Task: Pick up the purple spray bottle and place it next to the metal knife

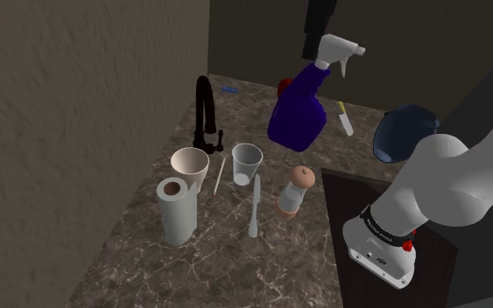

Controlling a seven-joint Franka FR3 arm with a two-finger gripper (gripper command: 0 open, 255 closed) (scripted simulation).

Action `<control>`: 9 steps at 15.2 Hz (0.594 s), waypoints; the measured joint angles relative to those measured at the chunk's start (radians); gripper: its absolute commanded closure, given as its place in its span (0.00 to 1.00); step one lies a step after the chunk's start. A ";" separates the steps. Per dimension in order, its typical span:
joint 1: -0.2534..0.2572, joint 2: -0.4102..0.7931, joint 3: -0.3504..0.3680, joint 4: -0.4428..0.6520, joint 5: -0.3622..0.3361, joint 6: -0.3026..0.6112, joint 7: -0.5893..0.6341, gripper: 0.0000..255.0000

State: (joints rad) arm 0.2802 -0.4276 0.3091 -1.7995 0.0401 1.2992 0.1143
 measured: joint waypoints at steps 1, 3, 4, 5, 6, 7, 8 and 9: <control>0.005 0.010 0.019 0.023 0.007 -0.012 0.026 1.00; 0.018 0.025 0.059 0.064 0.023 -0.038 0.082 1.00; 0.022 0.041 0.078 0.092 0.028 -0.052 0.108 1.00; 0.027 0.046 0.096 0.115 0.035 -0.068 0.135 1.00; 0.032 0.070 0.122 0.149 0.038 -0.078 0.167 1.00; 0.037 0.084 0.143 0.171 0.042 -0.087 0.196 1.00; 0.043 0.097 0.165 0.194 0.047 -0.096 0.228 1.00; 0.047 0.123 0.189 0.230 0.045 -0.108 0.259 1.00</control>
State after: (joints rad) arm 0.3272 -0.3047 0.4985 -1.5696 0.0853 1.1914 0.3729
